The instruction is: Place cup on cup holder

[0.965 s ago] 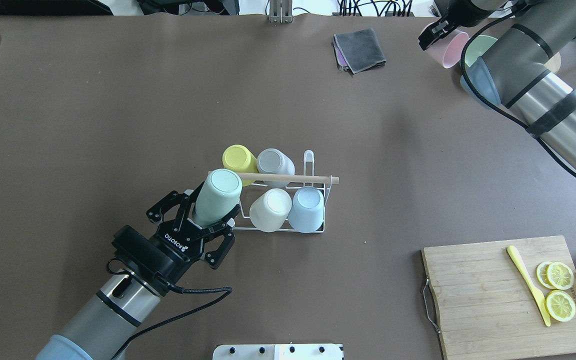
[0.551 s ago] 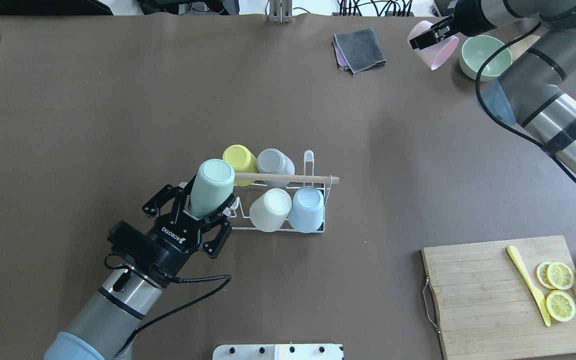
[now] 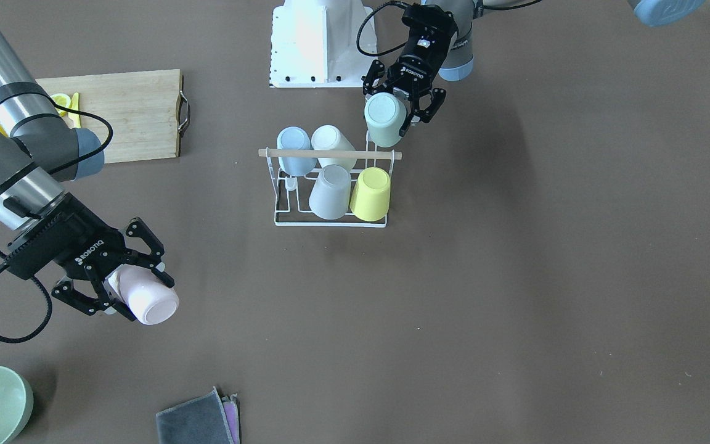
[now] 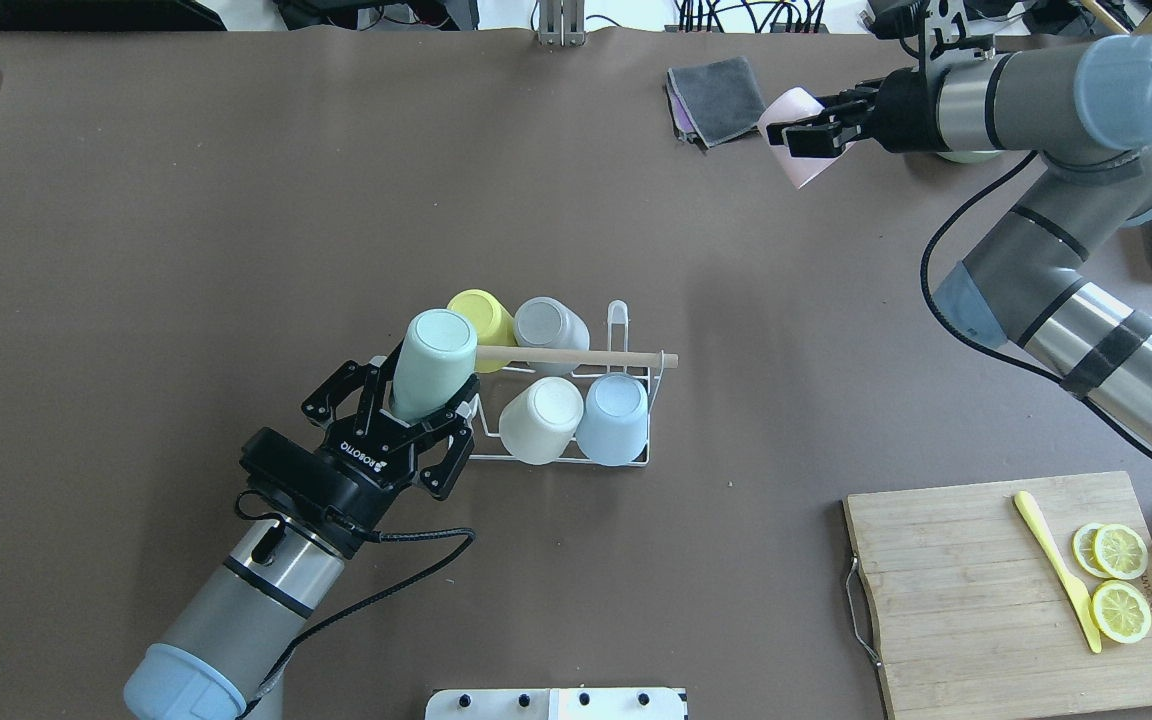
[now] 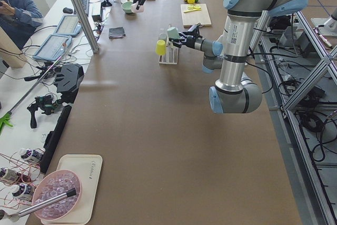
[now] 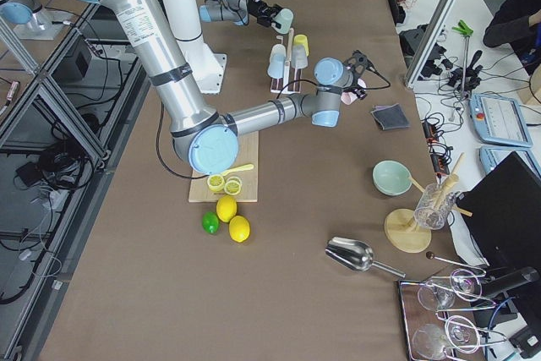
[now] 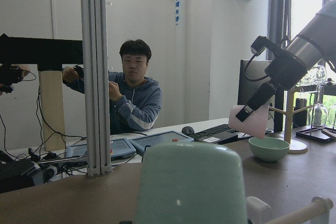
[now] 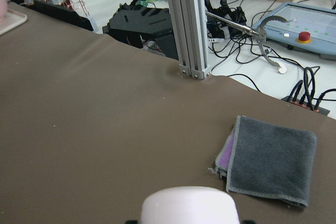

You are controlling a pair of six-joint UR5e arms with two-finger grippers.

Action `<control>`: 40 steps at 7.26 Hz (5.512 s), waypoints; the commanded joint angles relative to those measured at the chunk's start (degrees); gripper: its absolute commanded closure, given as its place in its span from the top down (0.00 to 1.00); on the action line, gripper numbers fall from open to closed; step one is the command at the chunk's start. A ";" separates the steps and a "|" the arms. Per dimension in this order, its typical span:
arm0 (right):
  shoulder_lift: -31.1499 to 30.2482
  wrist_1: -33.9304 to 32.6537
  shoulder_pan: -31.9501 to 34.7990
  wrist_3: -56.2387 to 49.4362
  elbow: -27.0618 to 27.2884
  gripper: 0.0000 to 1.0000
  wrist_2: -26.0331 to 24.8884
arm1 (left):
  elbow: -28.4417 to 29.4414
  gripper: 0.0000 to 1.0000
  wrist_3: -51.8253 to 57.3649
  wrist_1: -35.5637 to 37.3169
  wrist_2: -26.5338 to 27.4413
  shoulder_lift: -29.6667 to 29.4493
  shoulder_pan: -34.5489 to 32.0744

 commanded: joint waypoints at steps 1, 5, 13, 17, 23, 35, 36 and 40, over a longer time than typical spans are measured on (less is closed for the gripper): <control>-0.23 10.80 -2.15 5.26 -0.18 0.00 -6.28 | 1.12 0.15 -1.32 0.21 -0.23 -1.18 -0.11; 0.47 29.99 -6.90 6.42 -4.57 0.00 -13.77 | 4.90 0.16 -4.22 0.48 -0.23 -3.30 -0.02; 6.10 30.87 -12.87 14.86 -4.40 0.00 -15.89 | 4.73 0.98 -3.70 -0.14 -0.23 -2.94 0.07; 4.96 40.46 -13.93 14.16 -4.13 0.00 -7.74 | -10.07 0.98 3.59 2.57 -3.99 3.35 0.60; 4.78 43.89 -14.81 8.01 -5.10 0.00 -11.22 | -18.28 0.98 -7.25 34.09 -8.12 4.44 -2.21; 6.27 49.17 -20.61 3.79 -11.25 0.00 -17.64 | -13.29 0.98 -28.22 43.78 -75.04 10.74 -47.08; 6.27 49.26 -21.14 3.18 -11.34 0.00 -17.99 | -10.76 0.98 -28.13 46.24 -82.68 12.25 -53.39; 6.19 50.49 -22.11 1.24 -11.69 0.00 -19.49 | -7.40 0.98 -27.34 69.14 -99.69 16.29 -69.05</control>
